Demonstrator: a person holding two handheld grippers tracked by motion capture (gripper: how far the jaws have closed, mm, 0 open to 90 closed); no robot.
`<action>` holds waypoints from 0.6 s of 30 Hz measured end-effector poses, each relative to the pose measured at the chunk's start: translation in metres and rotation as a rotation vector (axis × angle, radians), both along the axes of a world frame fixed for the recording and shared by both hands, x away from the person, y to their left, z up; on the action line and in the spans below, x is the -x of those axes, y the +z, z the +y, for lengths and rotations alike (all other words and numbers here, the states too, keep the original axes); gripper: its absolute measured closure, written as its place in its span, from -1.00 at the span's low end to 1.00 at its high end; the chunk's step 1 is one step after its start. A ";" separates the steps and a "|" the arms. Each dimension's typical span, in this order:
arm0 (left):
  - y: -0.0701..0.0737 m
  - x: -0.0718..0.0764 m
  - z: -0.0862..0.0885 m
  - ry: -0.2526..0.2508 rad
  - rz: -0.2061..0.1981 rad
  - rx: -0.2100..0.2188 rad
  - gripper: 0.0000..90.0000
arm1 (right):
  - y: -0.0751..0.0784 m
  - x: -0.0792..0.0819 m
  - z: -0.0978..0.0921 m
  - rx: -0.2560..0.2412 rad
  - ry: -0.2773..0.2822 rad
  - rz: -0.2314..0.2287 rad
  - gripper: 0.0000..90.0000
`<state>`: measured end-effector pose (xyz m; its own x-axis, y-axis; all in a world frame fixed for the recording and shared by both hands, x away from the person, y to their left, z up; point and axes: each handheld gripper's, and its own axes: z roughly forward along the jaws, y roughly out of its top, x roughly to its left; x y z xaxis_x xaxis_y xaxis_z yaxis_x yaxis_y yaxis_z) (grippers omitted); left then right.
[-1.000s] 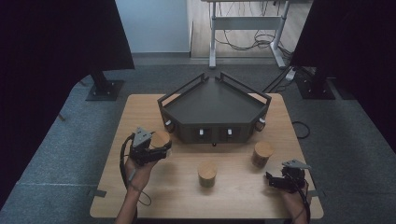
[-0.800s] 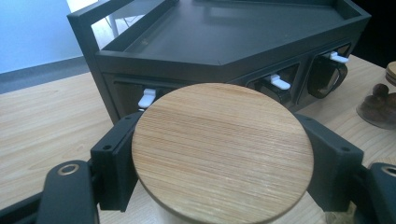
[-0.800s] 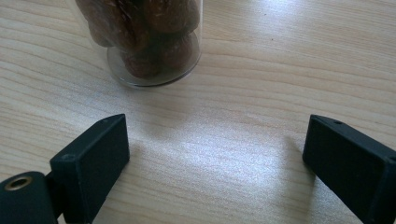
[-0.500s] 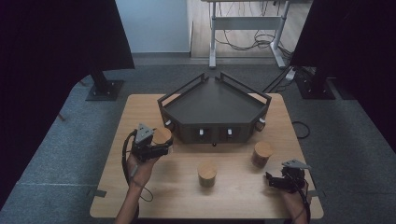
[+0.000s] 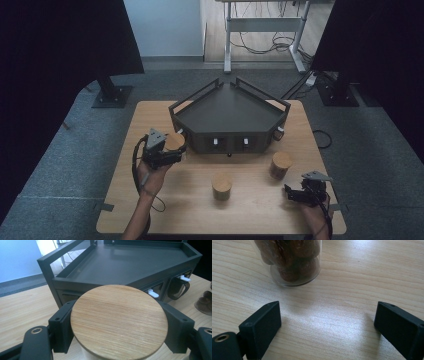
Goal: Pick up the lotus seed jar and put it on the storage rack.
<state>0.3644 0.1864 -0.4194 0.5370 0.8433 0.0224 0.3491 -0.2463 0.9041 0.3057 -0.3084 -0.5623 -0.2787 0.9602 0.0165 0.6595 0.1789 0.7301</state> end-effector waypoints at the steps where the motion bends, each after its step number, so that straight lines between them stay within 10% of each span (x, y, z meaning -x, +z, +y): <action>1: 0.001 -0.001 0.000 -0.001 -0.001 0.000 -0.47 | 0.000 0.000 0.000 0.000 0.000 0.000 -0.85; 18: 0.011 -0.010 -0.006 -0.008 -0.012 0.007 -0.47 | 0.000 0.000 0.000 -0.001 0.000 0.000 -0.85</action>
